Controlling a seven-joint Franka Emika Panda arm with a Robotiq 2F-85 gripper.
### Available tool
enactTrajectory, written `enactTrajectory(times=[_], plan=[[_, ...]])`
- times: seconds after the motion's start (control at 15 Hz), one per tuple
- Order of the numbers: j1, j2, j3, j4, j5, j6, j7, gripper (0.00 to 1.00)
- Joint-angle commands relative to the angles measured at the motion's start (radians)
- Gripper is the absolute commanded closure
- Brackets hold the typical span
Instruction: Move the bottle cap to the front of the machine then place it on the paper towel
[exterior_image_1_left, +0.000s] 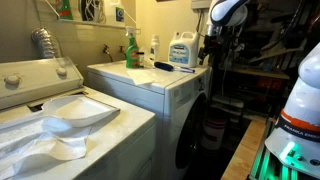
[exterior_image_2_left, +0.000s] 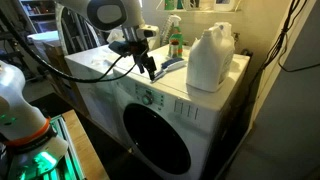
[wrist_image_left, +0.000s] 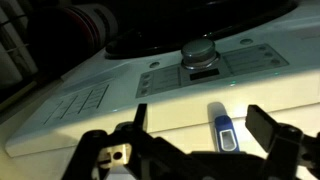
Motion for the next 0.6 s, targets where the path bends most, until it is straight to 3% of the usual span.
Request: enactTrajectory(times=[0.0, 0.33, 0.53], plan=[[-0.001, 0.000, 0.001, 0.001, 0.001, -0.002, -0.001, 0.00], [-0.002, 0.001, 0.001, 0.001, 0.001, -0.002, -0.001, 0.00], [0.064, 0.073, 0.003, 0.111, 0.094, -0.032, -0.082, 0.00]])
